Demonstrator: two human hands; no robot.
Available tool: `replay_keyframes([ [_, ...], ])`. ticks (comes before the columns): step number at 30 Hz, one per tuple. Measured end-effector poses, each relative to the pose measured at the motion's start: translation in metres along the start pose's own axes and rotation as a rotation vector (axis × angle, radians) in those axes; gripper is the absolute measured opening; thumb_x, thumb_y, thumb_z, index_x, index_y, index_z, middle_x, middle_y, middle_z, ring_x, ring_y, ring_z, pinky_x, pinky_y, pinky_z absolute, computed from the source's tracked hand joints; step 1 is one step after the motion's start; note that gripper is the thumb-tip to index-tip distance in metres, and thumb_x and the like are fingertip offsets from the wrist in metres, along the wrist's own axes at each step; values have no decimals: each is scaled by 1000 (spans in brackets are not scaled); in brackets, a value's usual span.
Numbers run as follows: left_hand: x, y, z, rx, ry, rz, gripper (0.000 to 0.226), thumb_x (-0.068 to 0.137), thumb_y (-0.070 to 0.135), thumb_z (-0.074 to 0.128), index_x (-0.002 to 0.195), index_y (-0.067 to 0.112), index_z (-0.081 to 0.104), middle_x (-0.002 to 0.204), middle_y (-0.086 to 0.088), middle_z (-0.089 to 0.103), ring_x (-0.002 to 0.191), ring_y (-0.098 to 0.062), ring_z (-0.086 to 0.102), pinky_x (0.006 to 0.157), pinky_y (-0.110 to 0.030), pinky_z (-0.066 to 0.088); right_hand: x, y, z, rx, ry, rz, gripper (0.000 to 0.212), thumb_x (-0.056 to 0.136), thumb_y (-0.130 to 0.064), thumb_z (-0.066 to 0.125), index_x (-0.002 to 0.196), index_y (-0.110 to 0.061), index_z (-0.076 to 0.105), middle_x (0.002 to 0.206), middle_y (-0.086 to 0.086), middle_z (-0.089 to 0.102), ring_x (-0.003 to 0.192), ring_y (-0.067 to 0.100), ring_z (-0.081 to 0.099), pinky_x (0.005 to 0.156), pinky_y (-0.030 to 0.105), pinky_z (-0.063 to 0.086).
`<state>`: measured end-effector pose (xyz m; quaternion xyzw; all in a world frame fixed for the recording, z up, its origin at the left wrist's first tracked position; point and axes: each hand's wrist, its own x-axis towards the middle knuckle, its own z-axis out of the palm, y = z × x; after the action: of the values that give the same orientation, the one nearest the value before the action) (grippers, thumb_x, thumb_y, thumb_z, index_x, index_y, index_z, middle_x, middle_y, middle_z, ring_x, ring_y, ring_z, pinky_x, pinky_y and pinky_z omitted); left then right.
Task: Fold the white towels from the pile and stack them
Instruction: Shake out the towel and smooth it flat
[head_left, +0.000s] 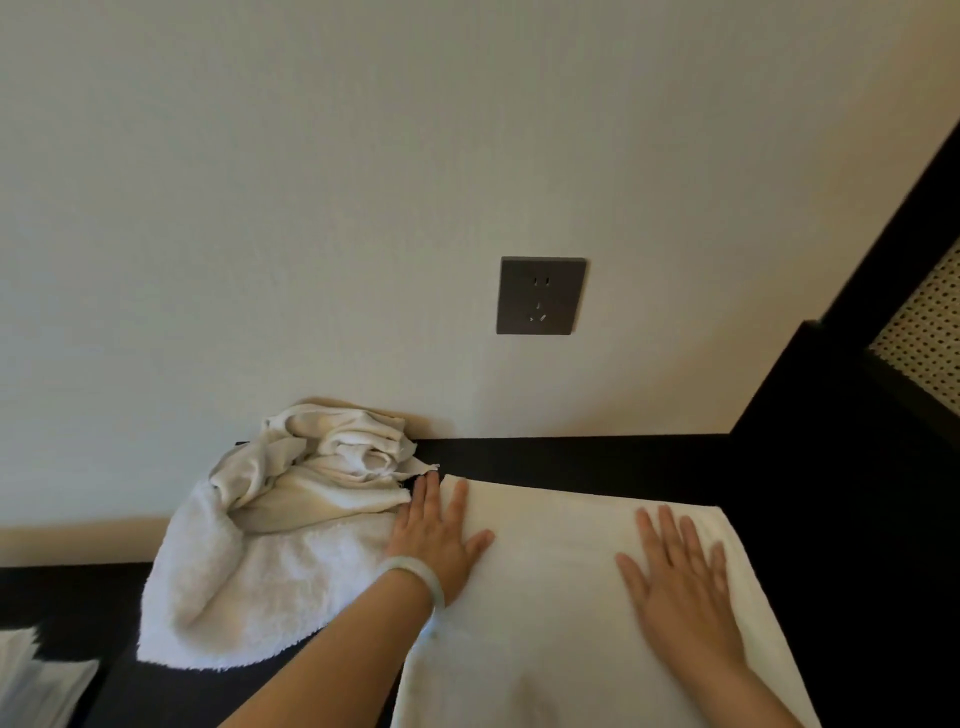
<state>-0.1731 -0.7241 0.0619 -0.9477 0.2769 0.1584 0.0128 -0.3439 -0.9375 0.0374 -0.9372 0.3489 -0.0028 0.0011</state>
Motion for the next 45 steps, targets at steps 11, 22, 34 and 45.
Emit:
replay_keyframes([
  [11,-70,45,27,64,243,349,56,99,49,24,150,30,36,158,-3,29,146,-24,27,114,-41,11,-55,-52,-19,110,50,-407,59,90,-43,35,136,-16,60,142,5,56,137,18,39,112,37,13],
  [22,-81,37,37,41,197,290,61,98,54,3,144,29,-29,148,1,-39,137,-23,-37,112,-41,-27,-66,-11,-17,18,31,-29,63,100,-57,22,157,-33,9,165,-5,5,153,22,2,114,54,-17],
  [34,-133,16,48,65,144,119,69,97,62,3,146,26,-27,158,-2,-29,144,-24,-29,114,-44,-23,-111,59,-23,16,-39,203,72,101,-56,10,157,-12,-2,166,4,-1,153,21,-5,123,44,-4],
  [45,-187,25,56,140,116,332,63,94,58,24,143,28,49,149,-3,46,135,-26,45,107,-41,19,-175,12,-5,159,28,-127,64,103,-50,16,156,-25,-10,163,-6,-12,150,9,-15,121,36,-15],
])
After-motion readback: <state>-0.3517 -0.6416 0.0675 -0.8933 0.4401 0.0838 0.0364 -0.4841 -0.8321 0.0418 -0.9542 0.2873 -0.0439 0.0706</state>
